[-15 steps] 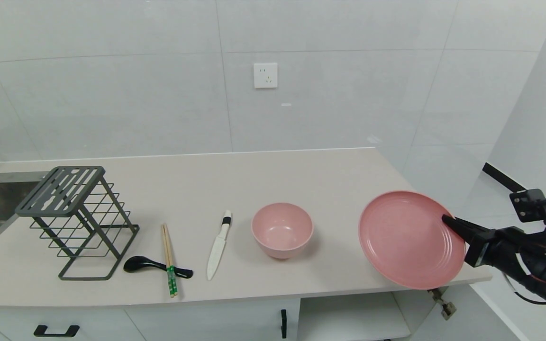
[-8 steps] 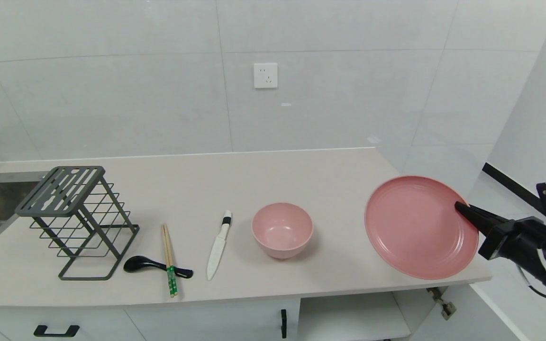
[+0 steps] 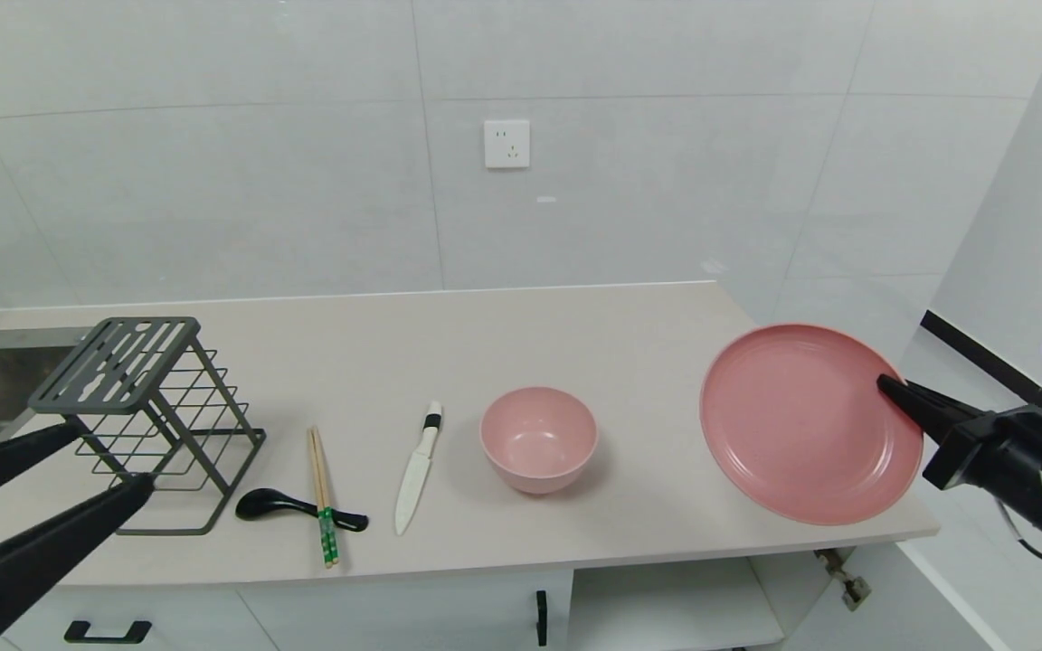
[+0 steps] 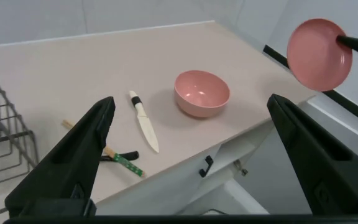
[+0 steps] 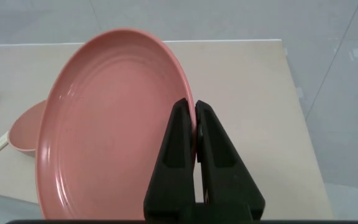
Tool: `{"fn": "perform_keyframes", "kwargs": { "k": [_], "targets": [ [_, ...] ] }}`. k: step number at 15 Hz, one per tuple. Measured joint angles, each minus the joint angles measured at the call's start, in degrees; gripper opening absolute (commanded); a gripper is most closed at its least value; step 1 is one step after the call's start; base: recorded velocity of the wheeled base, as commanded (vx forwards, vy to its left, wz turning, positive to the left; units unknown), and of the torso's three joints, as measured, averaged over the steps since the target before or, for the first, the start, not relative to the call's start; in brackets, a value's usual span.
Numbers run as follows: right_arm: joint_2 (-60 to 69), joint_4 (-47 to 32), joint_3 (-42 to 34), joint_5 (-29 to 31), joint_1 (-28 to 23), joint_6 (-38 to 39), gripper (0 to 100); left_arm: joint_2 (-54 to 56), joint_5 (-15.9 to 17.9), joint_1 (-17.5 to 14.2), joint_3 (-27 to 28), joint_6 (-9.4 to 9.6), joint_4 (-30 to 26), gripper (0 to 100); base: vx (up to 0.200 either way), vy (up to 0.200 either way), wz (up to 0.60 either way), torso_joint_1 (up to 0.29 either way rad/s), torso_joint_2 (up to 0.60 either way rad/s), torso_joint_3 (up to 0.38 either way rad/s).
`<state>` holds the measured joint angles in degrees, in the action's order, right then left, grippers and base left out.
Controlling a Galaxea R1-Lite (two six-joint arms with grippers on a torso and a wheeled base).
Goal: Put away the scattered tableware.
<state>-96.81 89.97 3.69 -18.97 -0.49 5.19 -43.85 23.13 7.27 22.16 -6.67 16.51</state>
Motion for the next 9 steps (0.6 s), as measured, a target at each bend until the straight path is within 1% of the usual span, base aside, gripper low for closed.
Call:
{"fn": "perform_keyframes", "kwargs": {
  "k": [3, 9],
  "targets": [
    [0.7, 0.0, 0.7, 0.0, 0.0, -0.2, 0, -11.0, -0.6, 3.0, 1.0, -0.13, 3.6, 100, 0.0, 0.0, 0.0, 0.0, 0.0, 0.0],
    [0.6, 0.0, 1.7, 0.0, 0.3, -0.4, 0, -26.8, -1.1, 6.0, 4.2, -0.9, 4.3, 100, 0.0, 0.0, 0.0, 0.0, 0.0, 0.0]
  ]
}}
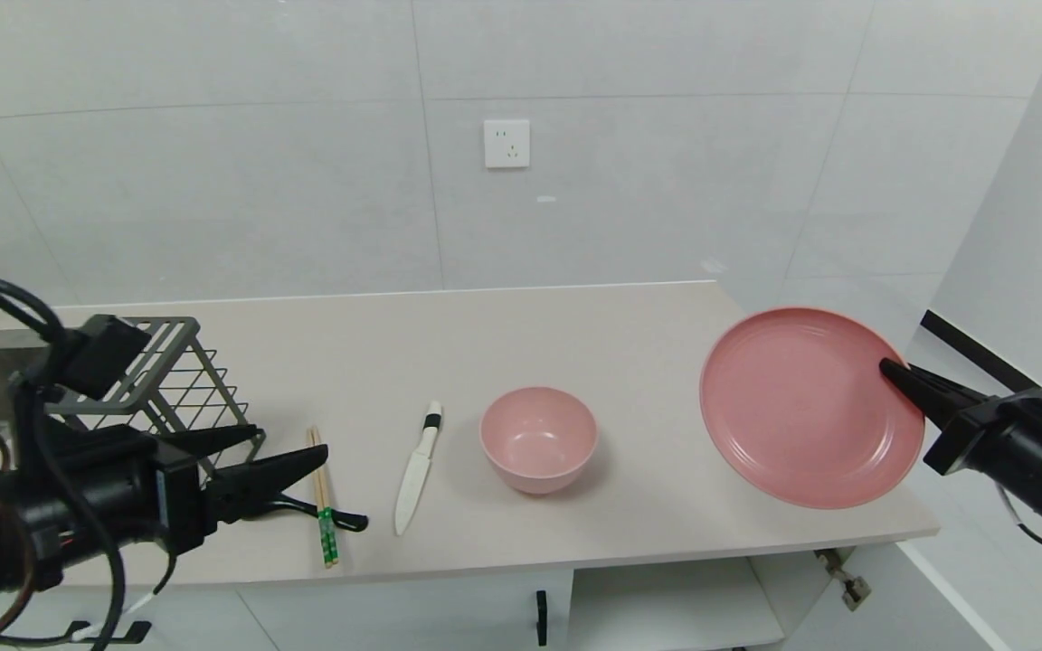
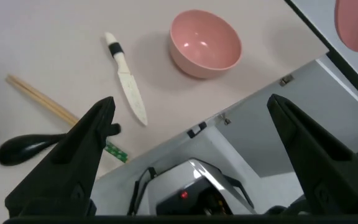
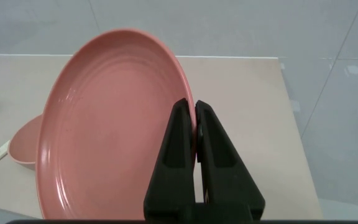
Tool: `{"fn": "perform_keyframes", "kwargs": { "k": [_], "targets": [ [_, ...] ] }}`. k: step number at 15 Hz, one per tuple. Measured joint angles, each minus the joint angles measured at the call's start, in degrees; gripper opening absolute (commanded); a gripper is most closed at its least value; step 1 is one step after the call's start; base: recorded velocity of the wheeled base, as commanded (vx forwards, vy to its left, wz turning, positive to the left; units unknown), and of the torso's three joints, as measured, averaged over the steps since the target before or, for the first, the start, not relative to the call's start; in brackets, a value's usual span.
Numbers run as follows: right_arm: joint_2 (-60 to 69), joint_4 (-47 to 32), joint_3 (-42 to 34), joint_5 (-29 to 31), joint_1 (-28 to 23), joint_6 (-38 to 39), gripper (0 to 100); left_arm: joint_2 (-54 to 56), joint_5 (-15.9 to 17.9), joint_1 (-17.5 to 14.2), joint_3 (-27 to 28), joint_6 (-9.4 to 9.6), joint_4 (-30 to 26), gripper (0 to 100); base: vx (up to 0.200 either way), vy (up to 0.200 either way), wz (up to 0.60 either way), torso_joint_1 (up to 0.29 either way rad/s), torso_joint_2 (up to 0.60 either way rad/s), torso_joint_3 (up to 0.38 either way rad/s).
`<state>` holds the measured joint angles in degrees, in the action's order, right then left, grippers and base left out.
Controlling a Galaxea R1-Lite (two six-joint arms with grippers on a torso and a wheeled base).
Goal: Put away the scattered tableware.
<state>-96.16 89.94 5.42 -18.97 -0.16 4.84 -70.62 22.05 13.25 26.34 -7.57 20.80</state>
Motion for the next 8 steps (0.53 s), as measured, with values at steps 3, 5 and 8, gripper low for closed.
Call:
{"fn": "perform_keyframes", "kwargs": {
  "k": [3, 5, 8],
  "targets": [
    [0.0, 0.0, -0.2, 0.0, -0.3, 0.0, 0, -8.0, -0.8, 4.7, 2.9, -3.16, 1.1, 100, 0.0, 0.0, 0.0, 0.0, 0.0, 0.0],
    [0.0, 0.0, -0.2, 0.0, -0.3, 0.0, 0, -12.6, -3.1, 7.5, 6.1, -5.86, 2.0, 100, 0.0, 0.0, 0.0, 0.0, 0.0, 0.0],
    [-0.1, 0.0, 0.1, 0.0, -0.4, 0.0, 0, -17.5, -4.0, 9.0, 9.2, -5.95, 2.9, 100, 0.0, 0.0, 0.0, 0.0, 0.0, 0.0]
  ]
}}
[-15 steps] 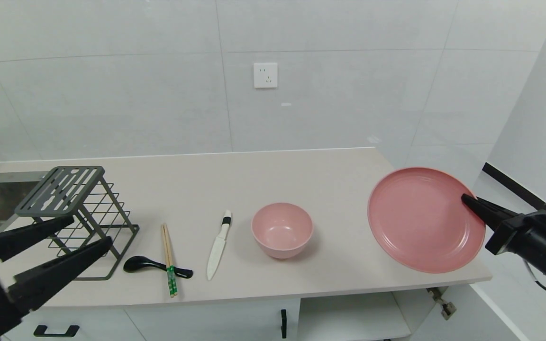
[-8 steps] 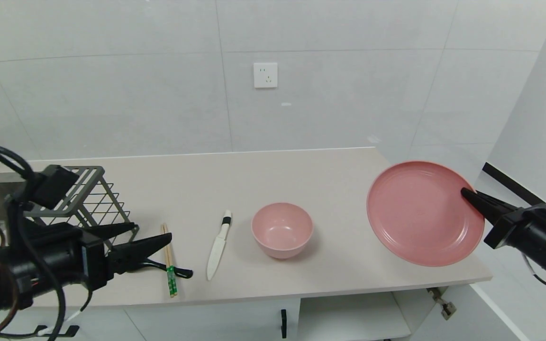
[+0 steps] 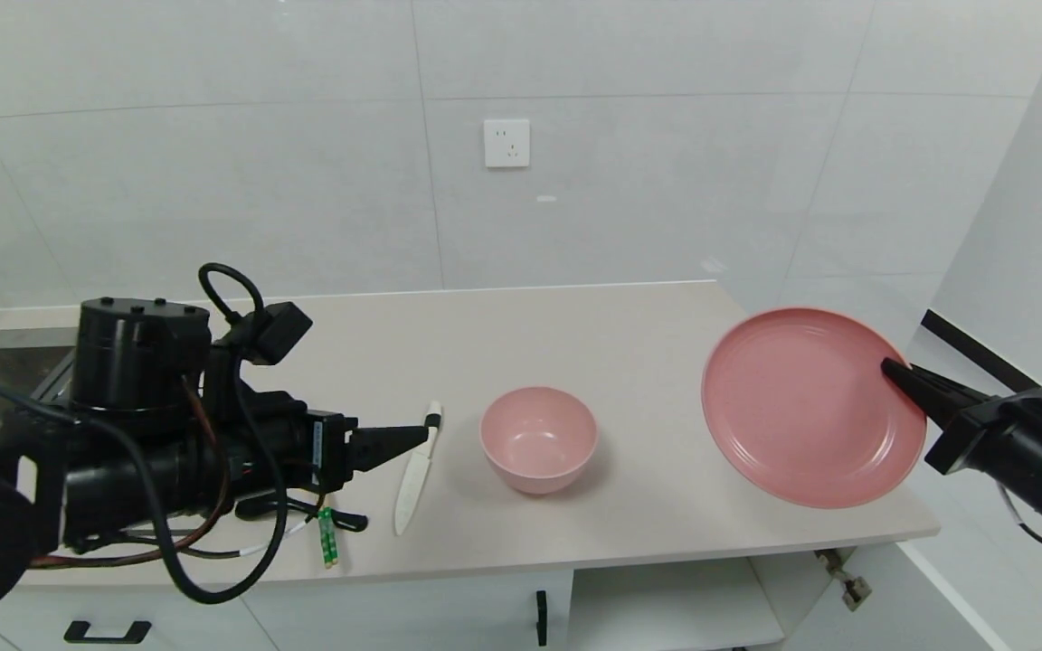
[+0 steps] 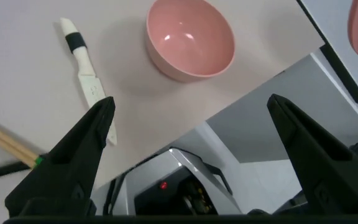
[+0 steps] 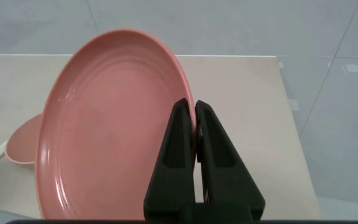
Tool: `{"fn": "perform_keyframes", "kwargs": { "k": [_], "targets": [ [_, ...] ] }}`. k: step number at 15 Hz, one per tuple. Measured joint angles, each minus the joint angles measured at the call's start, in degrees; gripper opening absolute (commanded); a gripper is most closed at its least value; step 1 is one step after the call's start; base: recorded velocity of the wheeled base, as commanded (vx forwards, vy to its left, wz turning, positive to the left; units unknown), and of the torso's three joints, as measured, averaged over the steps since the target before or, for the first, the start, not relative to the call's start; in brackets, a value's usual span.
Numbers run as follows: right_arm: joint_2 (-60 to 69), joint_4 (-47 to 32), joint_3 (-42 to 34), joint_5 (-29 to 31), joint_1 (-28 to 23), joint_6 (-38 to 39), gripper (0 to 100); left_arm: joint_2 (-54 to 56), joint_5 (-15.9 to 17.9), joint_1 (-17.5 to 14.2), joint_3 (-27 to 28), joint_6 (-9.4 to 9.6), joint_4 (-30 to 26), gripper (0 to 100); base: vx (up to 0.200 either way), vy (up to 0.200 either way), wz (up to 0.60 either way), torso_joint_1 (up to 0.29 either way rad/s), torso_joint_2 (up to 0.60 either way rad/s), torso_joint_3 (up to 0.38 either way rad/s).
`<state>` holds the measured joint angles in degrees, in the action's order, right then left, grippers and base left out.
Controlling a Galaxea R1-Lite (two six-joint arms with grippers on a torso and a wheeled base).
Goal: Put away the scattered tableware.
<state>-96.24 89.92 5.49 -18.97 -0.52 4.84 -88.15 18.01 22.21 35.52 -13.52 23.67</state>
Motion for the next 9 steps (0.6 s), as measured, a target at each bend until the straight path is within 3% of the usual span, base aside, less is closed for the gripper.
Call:
{"fn": "perform_keyframes", "kwargs": {
  "k": [5, 9],
  "targets": [
    [-0.4, 0.0, 0.0, 0.0, -0.1, 0.0, 0, -9.5, -2.9, -0.1, 5.9, 5.72, 0.0, 100, 0.0, 0.0, 0.0, 0.0, 0.0, 0.0],
    [-1.2, 0.0, -0.1, 0.0, -0.1, 0.0, 0, -17.4, -2.9, -0.1, 9.3, 6.11, 3.1, 100, 0.0, 0.0, 0.0, 0.0, 0.0, 0.0]
  ]
}}
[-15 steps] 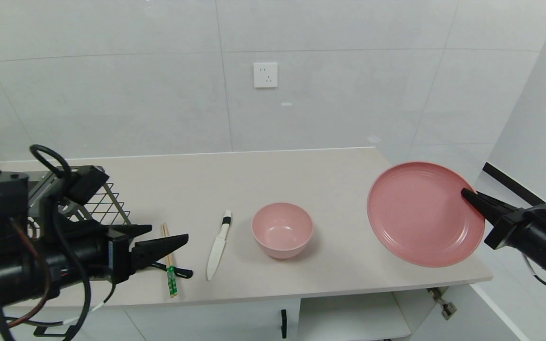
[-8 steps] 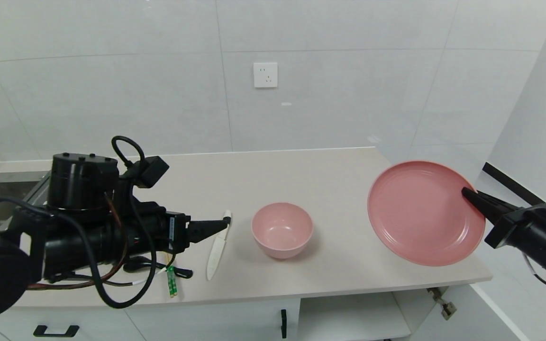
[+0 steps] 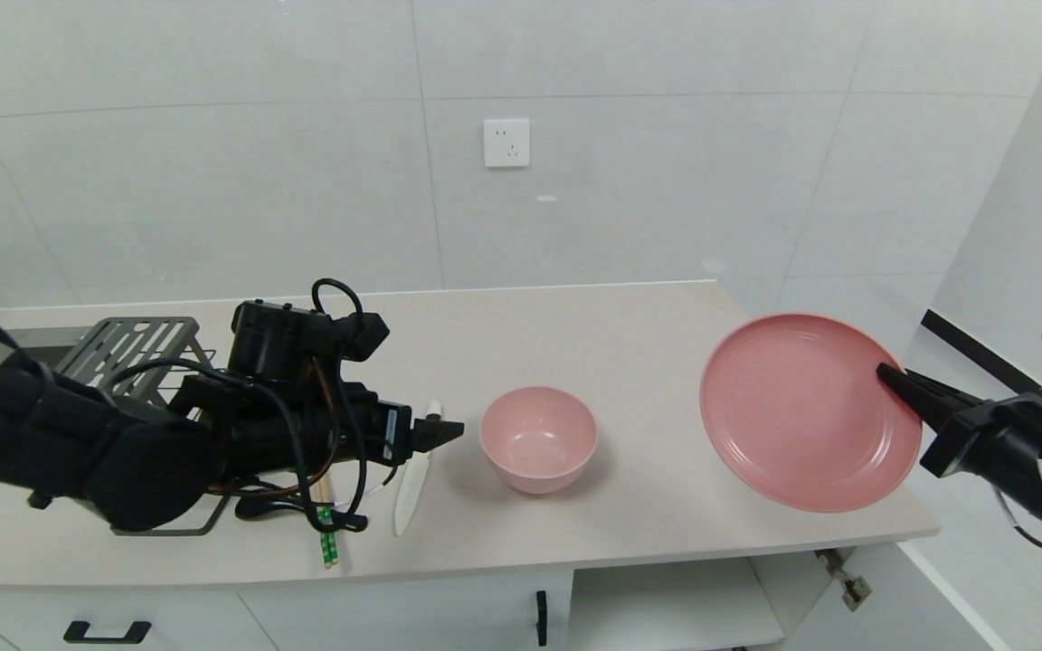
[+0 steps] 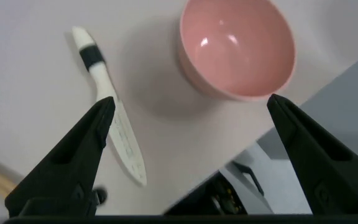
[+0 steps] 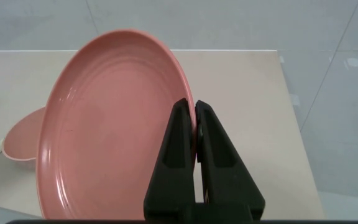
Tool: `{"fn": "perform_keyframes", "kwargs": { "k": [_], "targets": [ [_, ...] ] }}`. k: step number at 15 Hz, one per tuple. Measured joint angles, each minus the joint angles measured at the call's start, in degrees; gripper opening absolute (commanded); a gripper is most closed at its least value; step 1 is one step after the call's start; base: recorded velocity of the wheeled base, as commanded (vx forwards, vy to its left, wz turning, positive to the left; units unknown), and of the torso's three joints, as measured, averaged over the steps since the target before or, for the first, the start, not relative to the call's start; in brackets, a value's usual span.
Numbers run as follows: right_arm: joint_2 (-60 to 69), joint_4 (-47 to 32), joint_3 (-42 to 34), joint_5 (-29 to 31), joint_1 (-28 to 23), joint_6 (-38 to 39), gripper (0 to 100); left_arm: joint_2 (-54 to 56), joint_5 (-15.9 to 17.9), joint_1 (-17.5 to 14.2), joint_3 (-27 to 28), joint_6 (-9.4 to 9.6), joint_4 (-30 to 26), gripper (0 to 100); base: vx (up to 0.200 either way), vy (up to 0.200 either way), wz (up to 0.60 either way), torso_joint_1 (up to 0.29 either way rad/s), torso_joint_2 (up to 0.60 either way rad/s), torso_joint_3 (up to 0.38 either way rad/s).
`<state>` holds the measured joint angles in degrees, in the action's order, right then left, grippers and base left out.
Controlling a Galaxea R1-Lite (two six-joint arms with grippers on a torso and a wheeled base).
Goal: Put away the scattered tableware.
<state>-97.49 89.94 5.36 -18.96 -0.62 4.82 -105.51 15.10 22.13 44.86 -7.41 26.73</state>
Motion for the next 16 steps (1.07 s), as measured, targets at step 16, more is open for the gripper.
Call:
{"fn": "perform_keyframes", "kwargs": {
  "k": [16],
  "targets": [
    [-0.8, 0.0, 0.1, 0.0, 0.5, -0.1, 0, -17.3, 1.6, 2.6, 13.0, -0.55, 5.0, 100, 0.0, 0.0, 0.0, 0.0, 0.0, 0.0]
  ]
}}
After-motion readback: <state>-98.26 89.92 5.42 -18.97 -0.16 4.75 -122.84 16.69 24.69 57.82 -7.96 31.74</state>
